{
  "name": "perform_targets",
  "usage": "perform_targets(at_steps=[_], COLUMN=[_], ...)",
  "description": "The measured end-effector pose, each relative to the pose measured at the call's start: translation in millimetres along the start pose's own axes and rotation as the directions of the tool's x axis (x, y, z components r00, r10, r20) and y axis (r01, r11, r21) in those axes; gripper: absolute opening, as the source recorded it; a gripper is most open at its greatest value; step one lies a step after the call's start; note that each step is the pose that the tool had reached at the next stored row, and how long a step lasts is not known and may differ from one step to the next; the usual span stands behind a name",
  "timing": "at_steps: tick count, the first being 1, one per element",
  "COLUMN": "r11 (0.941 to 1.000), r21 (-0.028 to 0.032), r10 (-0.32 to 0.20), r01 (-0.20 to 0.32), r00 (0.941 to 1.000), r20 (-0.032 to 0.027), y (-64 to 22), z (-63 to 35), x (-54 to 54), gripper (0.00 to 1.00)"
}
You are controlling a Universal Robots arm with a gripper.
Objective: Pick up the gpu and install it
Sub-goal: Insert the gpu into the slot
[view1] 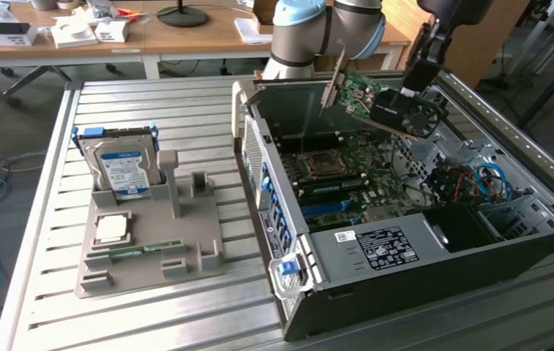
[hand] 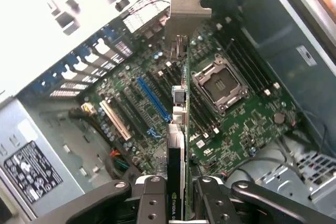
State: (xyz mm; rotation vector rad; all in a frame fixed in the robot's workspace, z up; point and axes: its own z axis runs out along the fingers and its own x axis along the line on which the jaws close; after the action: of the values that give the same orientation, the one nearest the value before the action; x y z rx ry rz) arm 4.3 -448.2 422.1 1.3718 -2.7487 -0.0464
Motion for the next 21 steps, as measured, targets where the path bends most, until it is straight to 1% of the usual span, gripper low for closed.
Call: perform_targets(at_steps=[3,6,8,11,13,16,18,21], r11=[0.9985,0.9940,0.9895,0.9802,0.9723,0.9581,0.9472,0.9289], r21=[0.0026,0.0049,0.0063,0.0083,0.0096,0.0112,0.0122,0.0134], r10=[-0.055,-0.109,-0.145,-0.198,-0.234,-0.286,-0.320,-0.370], r01=[0.055,0.109,0.145,0.198,0.234,0.286,0.320,0.370], r00=[0.9985,0.9940,0.9895,0.9802,0.9722,0.9580,0.9472,0.9288], r20=[-0.0033,-0.0066,-0.0088,-0.0121,-0.0146,-0.0181,-0.0204,-0.0235], y=[0.0,-0.1,-0.1,-0.1,-0.1,-0.2,-0.2,-0.2], z=[0.5,1.1,1.4,2.0,2.4,2.9,3.3,3.8], x=[0.0,-0.1,-0.1,-0.1,-0.1,-0.1,-0.2,-0.2], gripper=[0.26,0.26,0.26,0.26,0.26,0.26,0.26,0.26])
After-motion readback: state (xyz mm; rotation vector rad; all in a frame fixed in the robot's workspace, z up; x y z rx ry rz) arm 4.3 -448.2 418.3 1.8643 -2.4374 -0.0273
